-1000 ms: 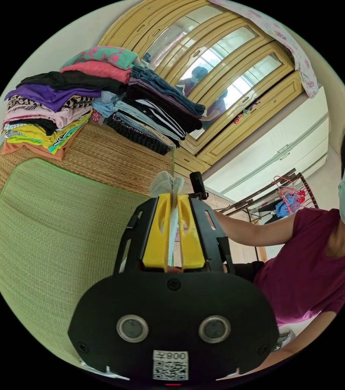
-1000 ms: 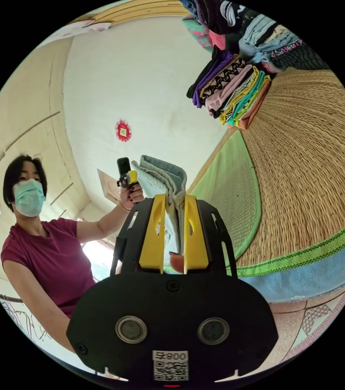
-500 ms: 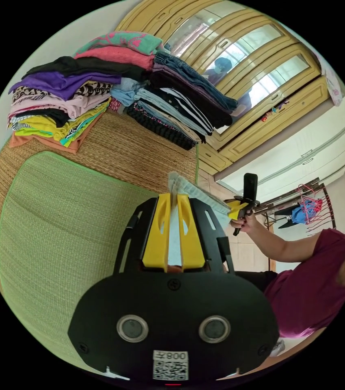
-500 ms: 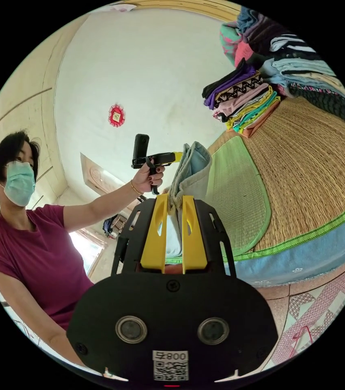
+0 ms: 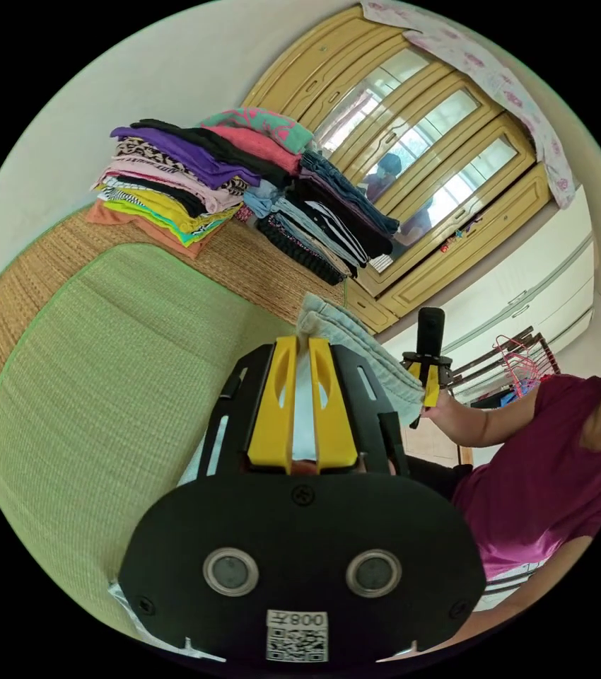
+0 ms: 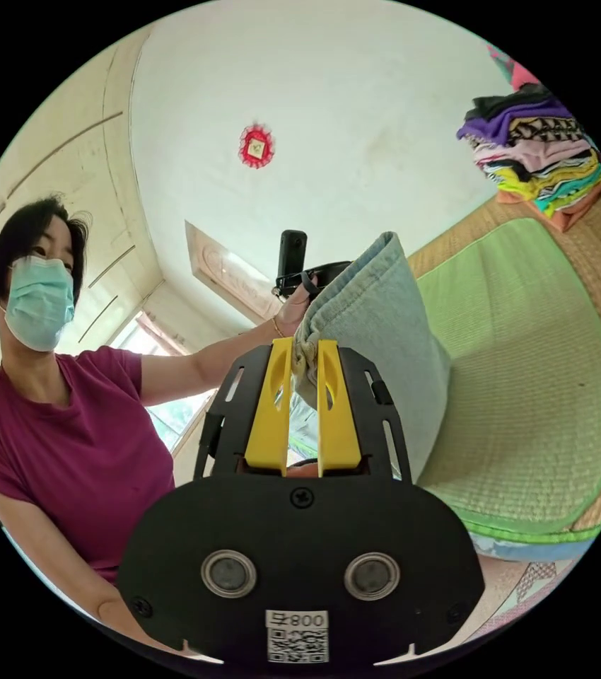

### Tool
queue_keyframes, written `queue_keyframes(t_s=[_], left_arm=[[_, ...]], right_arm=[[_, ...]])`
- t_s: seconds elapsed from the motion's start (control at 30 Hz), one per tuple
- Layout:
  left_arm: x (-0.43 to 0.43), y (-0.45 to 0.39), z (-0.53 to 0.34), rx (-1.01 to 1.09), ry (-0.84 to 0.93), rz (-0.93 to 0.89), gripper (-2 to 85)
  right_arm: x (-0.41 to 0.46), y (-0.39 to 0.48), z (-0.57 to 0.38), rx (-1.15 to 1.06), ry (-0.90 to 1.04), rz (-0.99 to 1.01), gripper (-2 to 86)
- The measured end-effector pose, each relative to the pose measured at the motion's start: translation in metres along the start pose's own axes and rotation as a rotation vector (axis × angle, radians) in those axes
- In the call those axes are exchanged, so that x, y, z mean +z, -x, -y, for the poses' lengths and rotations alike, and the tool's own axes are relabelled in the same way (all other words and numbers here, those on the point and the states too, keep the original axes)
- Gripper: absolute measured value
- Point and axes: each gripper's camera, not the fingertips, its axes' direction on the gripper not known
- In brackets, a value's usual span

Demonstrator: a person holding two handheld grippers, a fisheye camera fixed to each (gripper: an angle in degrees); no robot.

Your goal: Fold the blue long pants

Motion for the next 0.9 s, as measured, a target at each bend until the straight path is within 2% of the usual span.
queue_keyframes(t_s=[0.37,0.5,0.63,0.77,0.9], left_arm=[[0.025,0.089,-0.268,-0.226,-0.162,-0.008,2.1],[0.055,0.121,-0.352,-0.326,-0.182,0.0,1.6],[0.095,0.162,-0.458,-0.529,-0.228,0.009,1.1],[0.146,0.177,-0.553,-0.669,-0.285,-0.095,2.6],[0.194,0.169,-0.608,-0.715,-0.27,-0.141,5.0]], right_arm=[[0.231,0.011,0.049,0.046,0.241,0.115,6.5],[0.313,0.006,0.056,0.085,0.338,0.091,6.6],[0.386,-0.006,0.051,0.129,0.454,0.045,6.6],[0.462,-0.023,0.038,0.191,0.593,-0.026,6.7],[0.511,-0.026,0.032,0.223,0.675,-0.113,6.8]])
